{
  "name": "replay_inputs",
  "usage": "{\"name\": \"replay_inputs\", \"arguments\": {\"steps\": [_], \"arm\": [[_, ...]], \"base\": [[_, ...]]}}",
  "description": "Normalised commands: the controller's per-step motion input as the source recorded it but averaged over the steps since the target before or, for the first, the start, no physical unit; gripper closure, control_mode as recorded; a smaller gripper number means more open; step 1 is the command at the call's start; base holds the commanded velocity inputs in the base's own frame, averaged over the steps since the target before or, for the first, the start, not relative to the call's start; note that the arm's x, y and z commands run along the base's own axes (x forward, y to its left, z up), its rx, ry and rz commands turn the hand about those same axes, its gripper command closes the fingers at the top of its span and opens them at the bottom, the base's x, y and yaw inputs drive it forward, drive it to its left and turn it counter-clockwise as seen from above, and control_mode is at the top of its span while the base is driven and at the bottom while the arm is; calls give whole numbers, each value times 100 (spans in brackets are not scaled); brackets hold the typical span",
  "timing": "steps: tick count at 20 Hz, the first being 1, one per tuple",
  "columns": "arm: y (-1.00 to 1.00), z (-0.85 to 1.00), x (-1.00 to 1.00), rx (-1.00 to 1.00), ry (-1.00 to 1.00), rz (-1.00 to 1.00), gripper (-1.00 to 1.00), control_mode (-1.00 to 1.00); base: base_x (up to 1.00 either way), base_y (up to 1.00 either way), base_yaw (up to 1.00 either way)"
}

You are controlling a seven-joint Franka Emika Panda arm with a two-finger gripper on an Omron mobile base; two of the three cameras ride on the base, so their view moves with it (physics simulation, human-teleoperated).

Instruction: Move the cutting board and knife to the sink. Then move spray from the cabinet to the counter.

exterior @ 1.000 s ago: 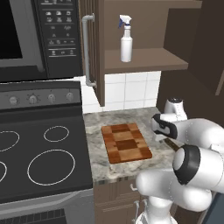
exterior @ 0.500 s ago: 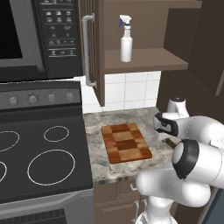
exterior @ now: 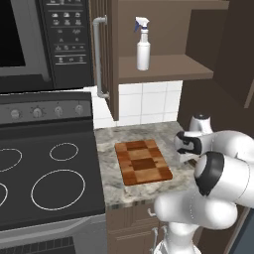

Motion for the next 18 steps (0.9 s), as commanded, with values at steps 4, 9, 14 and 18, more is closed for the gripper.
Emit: {"name": "replay_inputs", "arguments": {"steps": [4,9,14,18], "arm": [[-3,-11,0,0,0,0,-100,-100],[-4,-16,2,0,1,0,-100,-100],[-1,-23,9,0,0,0,-100,-100],[-4,-21,14,-1,0,2,-100,-100]], "base": [[0,0,0],[0,0,0],[0,0,0],[0,0,0]]}}
